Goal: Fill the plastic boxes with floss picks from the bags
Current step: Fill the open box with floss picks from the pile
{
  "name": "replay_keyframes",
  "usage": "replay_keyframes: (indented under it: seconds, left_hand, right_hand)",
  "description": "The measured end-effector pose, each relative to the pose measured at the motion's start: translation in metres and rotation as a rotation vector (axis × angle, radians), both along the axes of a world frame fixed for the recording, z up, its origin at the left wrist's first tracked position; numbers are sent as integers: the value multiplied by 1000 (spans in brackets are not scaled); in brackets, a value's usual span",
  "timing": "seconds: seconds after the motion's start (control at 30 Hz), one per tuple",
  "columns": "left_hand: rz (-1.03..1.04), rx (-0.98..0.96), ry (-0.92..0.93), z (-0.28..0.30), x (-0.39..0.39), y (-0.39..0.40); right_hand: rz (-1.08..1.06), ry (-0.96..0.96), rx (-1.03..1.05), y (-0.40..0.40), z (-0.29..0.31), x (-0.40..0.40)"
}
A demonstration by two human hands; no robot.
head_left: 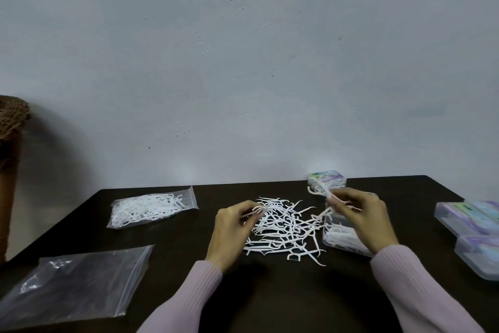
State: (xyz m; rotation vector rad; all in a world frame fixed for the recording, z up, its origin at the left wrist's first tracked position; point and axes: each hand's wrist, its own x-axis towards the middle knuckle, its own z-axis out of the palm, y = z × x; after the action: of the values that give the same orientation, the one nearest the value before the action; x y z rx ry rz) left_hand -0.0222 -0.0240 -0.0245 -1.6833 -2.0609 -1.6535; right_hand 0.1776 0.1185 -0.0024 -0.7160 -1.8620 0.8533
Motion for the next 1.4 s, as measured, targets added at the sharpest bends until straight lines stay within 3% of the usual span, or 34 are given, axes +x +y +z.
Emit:
replay_keyframes:
  seconds: [0.27,0.43,0.73,0.87,1.1,1.4]
  left_hand:
    - [-106,43,-82,8,40,41]
    - [-179,10,-136,3,65,73]
    - [-188,-6,-119,-9,85,99]
    - [-173,9,-114,-11,83,100]
    - [-218,5,-87,-9,92,105]
    - [-221,-51,171,-12,100,108]
  right_hand:
    - [-146,21,-183,20,-7,31]
    - [-129,-117,-226,22,-16,33]
    - [-101,-555,-31,27,-17,44]
    - [-84,-636,-21,29,-20,45]
    - [-90,-510,-12,31,-14,50]
    - [-181,-488,-91,39,-13,63]
